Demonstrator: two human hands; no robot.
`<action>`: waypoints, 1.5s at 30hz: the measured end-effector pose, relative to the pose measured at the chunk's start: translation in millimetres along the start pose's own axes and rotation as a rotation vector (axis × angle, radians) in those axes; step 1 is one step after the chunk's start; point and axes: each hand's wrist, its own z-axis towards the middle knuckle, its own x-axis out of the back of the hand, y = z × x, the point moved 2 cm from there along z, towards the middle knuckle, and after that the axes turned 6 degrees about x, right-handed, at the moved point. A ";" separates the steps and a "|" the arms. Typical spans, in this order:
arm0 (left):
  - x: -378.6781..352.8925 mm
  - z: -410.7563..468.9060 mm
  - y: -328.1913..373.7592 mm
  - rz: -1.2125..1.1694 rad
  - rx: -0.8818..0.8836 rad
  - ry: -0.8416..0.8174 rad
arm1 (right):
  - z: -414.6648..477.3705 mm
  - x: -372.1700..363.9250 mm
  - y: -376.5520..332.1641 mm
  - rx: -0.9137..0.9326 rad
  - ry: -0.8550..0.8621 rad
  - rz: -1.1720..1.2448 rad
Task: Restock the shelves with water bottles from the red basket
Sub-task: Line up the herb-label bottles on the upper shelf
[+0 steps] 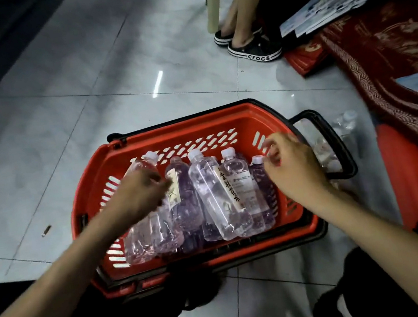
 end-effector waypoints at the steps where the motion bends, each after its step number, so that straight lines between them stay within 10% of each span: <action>1: -22.7 -6.1 6.7 -0.117 0.007 -0.157 | -2.5 -11.8 -5.2 -0.058 -0.150 0.091; 5: -71.3 -12.2 15.6 -0.361 0.090 -0.272 | -9.0 -47.0 -8.5 -0.427 -0.663 0.500; 9: -91.6 -9.1 33.2 -0.623 0.257 -0.258 | -6.2 -63.1 5.1 -0.453 -0.774 0.607; 35: -112.6 7.0 32.9 -0.900 0.342 -0.324 | -4.0 -89.6 50.6 -0.676 -0.705 0.811; 45: -110.6 1.7 29.1 -0.965 0.336 -0.378 | -13.2 -90.6 44.4 -0.447 -0.467 0.518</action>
